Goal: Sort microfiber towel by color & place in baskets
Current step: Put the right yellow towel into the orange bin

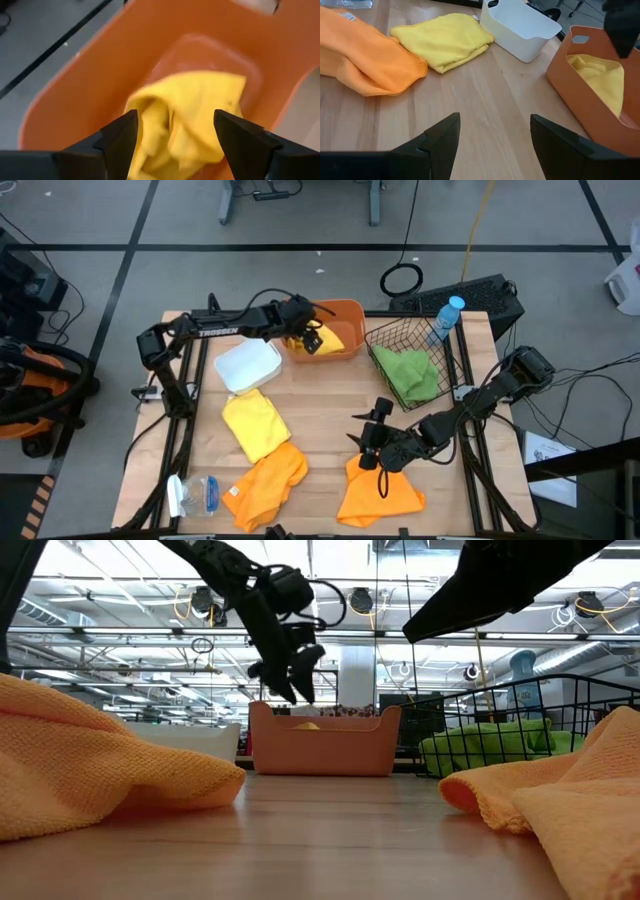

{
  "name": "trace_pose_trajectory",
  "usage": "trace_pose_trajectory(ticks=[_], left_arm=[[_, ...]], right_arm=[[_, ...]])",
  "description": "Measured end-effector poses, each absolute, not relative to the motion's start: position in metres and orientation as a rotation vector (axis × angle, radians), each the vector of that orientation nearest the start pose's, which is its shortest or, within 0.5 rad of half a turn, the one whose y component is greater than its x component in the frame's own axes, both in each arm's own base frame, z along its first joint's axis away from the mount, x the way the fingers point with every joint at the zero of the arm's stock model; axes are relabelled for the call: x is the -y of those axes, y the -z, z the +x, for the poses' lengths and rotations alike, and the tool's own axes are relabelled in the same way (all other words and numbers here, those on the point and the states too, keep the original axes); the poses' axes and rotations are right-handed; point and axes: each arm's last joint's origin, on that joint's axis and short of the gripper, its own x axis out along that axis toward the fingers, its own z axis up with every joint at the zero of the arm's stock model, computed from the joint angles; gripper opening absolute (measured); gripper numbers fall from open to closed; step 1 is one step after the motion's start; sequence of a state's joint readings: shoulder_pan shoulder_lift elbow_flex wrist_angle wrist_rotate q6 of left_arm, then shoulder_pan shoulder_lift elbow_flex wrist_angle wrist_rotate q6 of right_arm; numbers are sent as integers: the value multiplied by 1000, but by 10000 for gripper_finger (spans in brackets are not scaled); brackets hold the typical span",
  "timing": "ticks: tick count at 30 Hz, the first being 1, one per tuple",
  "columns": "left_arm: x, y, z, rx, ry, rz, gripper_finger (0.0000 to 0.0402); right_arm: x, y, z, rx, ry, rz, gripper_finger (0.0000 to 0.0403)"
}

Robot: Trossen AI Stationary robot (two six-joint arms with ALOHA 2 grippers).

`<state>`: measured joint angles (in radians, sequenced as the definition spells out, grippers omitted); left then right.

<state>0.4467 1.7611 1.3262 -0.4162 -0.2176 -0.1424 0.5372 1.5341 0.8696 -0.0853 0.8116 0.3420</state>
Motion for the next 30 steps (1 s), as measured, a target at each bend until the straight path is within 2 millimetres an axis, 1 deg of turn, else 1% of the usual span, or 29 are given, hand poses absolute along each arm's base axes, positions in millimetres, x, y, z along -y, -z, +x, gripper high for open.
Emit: trace_pose_trajectory(ticks=[2, 5, 7, 10, 13, 16, 19, 22, 26, 29, 30], left_arm=[[-169, -249, 341, -783, -682, -222, 266], [-166, -254, 340, -779, -650, -199, 267], [-164, -253, 341, -791, -617, -183, 267], [-163, -246, 346, -815, -588, -153, 256], [-165, -231, 351, -857, -582, -151, 225], [-169, -219, 354, -880, -583, -152, 181], [-175, -208, 357, -892, -594, -157, 137], [-184, -196, 357, -914, -624, -167, 103], [-192, -185, 358, -931, -646, -176, 78], [-194, -183, 357, -929, -664, -190, 74], [-193, -186, 356, -927, -666, -194, 73]], right_arm=[[-138, -204, 272, -531, 354, -142, 231], [-136, -204, 273, -531, 358, -141, 231], [-135, -204, 273, -531, 362, -140, 231], [-134, -204, 274, -532, 366, -144, 231], [-132, -204, 275, -533, 371, -145, 231], [-132, -204, 275, -533, 372, -145, 231], [-132, -204, 275, -532, 371, -145, 231], [-132, -204, 275, -531, 372, -141, 231], [-132, -204, 275, -531, 374, -134, 231], [-132, -204, 275, -531, 375, -132, 231], [-132, -204, 275, -531, 375, -131, 231]])
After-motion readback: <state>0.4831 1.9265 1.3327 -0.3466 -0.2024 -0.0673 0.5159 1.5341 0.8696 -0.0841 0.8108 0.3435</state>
